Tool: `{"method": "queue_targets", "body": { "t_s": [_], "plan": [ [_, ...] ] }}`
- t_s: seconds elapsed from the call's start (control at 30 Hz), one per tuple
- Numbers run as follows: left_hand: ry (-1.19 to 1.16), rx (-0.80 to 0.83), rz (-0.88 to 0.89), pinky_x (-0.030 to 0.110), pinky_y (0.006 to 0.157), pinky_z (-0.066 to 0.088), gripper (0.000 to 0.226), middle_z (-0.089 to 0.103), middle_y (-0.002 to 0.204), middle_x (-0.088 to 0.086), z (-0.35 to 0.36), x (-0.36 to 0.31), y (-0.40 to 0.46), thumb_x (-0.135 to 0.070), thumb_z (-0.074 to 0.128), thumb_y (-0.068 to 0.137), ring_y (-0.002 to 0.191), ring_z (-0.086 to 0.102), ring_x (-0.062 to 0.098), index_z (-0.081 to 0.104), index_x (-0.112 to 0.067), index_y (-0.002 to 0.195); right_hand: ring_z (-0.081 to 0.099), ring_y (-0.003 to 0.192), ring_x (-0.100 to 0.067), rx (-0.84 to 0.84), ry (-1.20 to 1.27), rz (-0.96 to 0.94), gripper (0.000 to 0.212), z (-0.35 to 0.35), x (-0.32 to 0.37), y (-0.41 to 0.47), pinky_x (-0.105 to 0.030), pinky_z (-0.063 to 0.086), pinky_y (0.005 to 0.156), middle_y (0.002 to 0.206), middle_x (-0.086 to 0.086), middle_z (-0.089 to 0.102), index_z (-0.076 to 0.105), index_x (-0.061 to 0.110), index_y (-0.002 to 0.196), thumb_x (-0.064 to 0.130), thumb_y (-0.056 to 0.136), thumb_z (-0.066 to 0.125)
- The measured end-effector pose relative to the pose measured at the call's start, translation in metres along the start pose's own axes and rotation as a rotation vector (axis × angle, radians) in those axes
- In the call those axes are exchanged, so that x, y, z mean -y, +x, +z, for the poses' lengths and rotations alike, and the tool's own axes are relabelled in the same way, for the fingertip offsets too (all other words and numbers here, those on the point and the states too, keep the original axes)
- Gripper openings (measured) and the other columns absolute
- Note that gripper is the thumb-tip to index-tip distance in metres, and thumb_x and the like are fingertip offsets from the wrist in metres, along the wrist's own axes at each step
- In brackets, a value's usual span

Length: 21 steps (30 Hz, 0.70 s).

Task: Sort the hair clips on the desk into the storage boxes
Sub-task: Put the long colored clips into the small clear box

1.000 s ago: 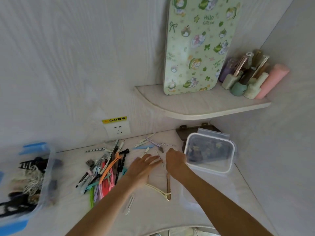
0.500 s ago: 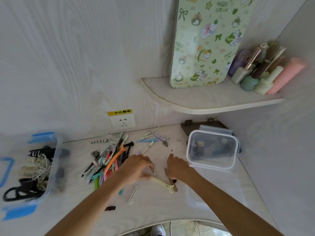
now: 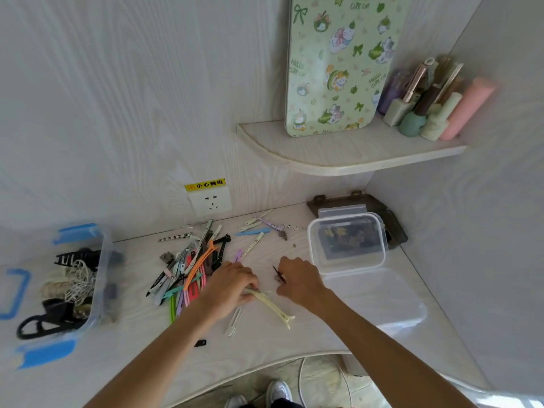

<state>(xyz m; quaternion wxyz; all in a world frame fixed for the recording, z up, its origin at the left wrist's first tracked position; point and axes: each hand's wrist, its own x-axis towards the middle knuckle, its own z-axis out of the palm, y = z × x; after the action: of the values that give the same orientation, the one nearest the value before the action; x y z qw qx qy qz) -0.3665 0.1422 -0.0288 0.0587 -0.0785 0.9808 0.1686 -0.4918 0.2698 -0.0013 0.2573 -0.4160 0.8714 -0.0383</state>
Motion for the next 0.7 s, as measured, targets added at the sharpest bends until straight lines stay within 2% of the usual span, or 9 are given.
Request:
{"method": "queue_targets", "body": {
  "t_s": [0.1,0.17,0.23,0.3,0.4,0.53,0.6,0.7],
  "plan": [
    [-0.070,-0.015,-0.035,0.024,0.095,0.043,0.020,0.070,0.094,-0.014,-0.005,-0.004,-0.005,-0.037,0.064,0.084,0.083,0.060,0.002,0.066,-0.028,0.102,0.062,0.090,-0.024,-0.092,0.161,-0.038,0.033,-0.019,-0.001,-0.011,-0.028,0.044,0.072,0.100,-0.008,0.067,0.058,0.016,0.104,0.023,0.075,0.072],
    [-0.135,-0.022,-0.060,0.021,0.088,0.049,0.019,0.071,0.093,-0.015,-0.012,-0.004,-0.010,-0.034,0.065,0.084,0.081,0.062,-0.002,0.066,-0.028,0.101,0.063,0.081,-0.018,-0.182,0.255,-0.046,0.030,-0.043,-0.010,-0.022,-0.027,0.049,0.072,0.093,-0.004,0.070,0.062,0.018,0.102,0.023,0.075,0.073],
    [-0.210,-0.057,-0.086,0.008,0.078,0.048,0.017,0.071,0.093,-0.016,-0.024,-0.008,-0.013,-0.031,0.065,0.084,0.078,0.062,-0.009,0.067,-0.026,0.101,0.062,0.069,-0.009,-0.300,0.373,-0.037,0.023,-0.069,-0.035,-0.036,-0.027,0.052,0.067,0.080,0.004,0.069,0.065,0.023,0.094,0.021,0.074,0.074],
    [-0.322,-0.141,-0.112,-0.001,0.073,0.042,0.019,0.071,0.095,-0.017,-0.038,-0.022,-0.009,-0.032,0.066,0.084,0.078,0.059,-0.015,0.068,-0.025,0.101,0.062,0.067,-0.005,-0.356,0.434,-0.041,0.014,-0.085,-0.072,-0.053,-0.027,0.052,0.065,0.075,0.009,0.068,0.066,0.024,0.088,0.020,0.076,0.073],
    [-0.444,-0.192,-0.061,0.007,0.077,0.048,0.021,0.071,0.096,-0.017,-0.047,-0.066,0.016,-0.037,0.065,0.084,0.084,0.065,-0.008,0.066,-0.026,0.101,0.062,0.071,-0.010,-0.276,0.305,-0.026,0.011,-0.083,-0.116,-0.079,-0.018,0.046,0.061,0.078,0.013,0.065,0.068,0.024,0.090,0.029,0.081,0.070],
    [-0.393,-0.087,0.023,0.021,0.078,0.054,0.024,0.073,0.095,-0.013,-0.023,-0.128,0.049,-0.045,0.063,0.083,0.083,0.067,-0.001,0.065,-0.028,0.100,0.060,0.070,-0.010,-0.183,0.227,0.086,0.013,-0.052,-0.147,-0.100,-0.010,0.041,0.060,0.079,0.010,0.064,0.066,0.024,0.090,0.035,0.085,0.064],
    [-0.336,-0.034,0.039,0.021,0.078,0.050,0.023,0.073,0.094,-0.011,-0.006,-0.142,0.054,-0.045,0.063,0.084,0.085,0.067,0.003,0.065,-0.027,0.098,0.061,0.072,-0.014,-0.213,0.234,0.129,0.006,-0.040,-0.156,-0.106,-0.011,0.042,0.061,0.084,0.004,0.069,0.066,0.026,0.090,0.030,0.088,0.061],
    [-0.255,0.031,0.067,0.027,0.083,0.048,0.021,0.071,0.097,-0.009,0.012,-0.150,0.057,-0.042,0.060,0.086,0.090,0.065,0.009,0.066,-0.028,0.100,0.058,0.070,-0.013,-0.317,0.162,0.165,0.012,-0.021,-0.160,-0.115,-0.016,0.043,0.068,0.086,-0.001,0.072,0.067,0.025,0.098,0.027,0.088,0.061]
  ]
}}
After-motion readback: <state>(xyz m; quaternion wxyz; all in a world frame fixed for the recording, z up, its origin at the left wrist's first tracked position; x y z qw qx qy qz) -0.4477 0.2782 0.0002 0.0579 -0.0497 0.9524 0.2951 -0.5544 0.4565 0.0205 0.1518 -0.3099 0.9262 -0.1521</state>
